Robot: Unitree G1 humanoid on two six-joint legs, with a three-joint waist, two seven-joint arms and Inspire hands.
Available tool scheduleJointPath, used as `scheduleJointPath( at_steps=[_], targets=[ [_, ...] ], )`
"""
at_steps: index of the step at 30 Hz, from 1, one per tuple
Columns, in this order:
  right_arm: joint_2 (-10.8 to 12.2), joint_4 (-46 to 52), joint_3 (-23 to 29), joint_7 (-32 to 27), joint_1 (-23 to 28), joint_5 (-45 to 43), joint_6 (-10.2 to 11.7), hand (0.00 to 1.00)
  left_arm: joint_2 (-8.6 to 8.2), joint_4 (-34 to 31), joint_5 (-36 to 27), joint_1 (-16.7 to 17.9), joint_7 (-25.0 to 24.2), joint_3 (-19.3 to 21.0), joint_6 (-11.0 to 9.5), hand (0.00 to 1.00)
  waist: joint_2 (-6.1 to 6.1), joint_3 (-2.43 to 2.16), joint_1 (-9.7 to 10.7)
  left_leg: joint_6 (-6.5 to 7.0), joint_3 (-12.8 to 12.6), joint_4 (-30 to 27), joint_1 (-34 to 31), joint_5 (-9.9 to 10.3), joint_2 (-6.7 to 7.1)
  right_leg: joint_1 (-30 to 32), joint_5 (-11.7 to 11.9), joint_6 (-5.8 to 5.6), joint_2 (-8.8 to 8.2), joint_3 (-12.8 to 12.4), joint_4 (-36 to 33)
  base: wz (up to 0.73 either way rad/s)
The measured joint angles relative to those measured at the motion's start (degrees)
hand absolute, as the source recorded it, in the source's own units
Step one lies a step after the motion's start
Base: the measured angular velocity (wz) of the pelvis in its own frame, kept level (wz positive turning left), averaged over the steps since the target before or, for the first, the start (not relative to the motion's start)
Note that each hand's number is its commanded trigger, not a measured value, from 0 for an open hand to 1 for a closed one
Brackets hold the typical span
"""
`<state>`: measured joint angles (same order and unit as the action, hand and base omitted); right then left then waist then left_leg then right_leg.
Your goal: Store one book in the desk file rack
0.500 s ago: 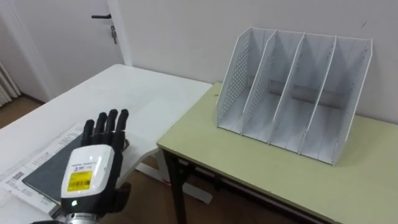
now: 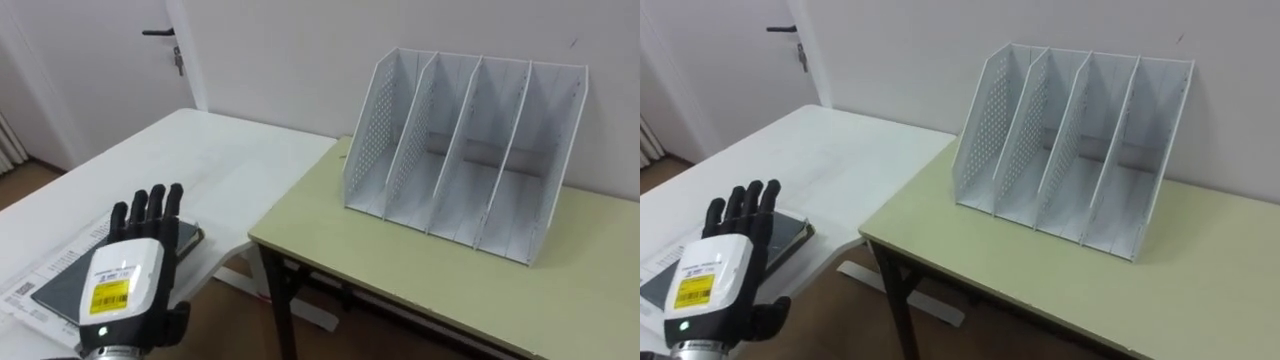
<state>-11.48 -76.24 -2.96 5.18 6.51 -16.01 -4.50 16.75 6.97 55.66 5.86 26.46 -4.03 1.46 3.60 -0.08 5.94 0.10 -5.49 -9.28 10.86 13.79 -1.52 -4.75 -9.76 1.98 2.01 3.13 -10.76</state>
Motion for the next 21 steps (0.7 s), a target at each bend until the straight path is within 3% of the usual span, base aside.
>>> scheduleJointPath(
  at_steps=[9, 14, 21],
  targets=[
    [0.0, -0.6, 2.3, -0.1, -0.1, -0.2, -1.5, 0.0, -0.01, 3.3, -3.7, -2.0, -1.4, 4.5, 1.7, 0.0, -0.17, 0.2, 0.1, 0.0, 0.0, 0.0, 0.5, 0.0, 0.01, -0.3, 0.1, -0.03, 0.12, -0.5, -0.1, -0.02],
    [0.0, -0.6, 3.3, -0.1, -0.1, -0.2, -1.8, 0.0, -0.01, 3.4, -3.9, -2.0, -2.6, 5.5, 2.3, 0.0, -0.4, 0.73, 0.1, 0.0, 0.0, 0.2, 0.4, 0.0, 0.08, -0.2, 0.1, -0.12, 0.14, -0.9, -0.1, -0.04],
    [-0.1, 0.7, 4.2, -0.2, 0.1, -0.5, -1.8, 0.0, 0.03, 4.3, -6.7, -3.8, -5.2, 6.1, 3.7, 0.0, 0.41, 0.41, 0.1, 0.01, 0.0, 0.1, -0.2, 0.0, 0.1, 0.7, 0.2, -0.14, 0.23, -1.2, -0.1, -0.01]
  ],
)
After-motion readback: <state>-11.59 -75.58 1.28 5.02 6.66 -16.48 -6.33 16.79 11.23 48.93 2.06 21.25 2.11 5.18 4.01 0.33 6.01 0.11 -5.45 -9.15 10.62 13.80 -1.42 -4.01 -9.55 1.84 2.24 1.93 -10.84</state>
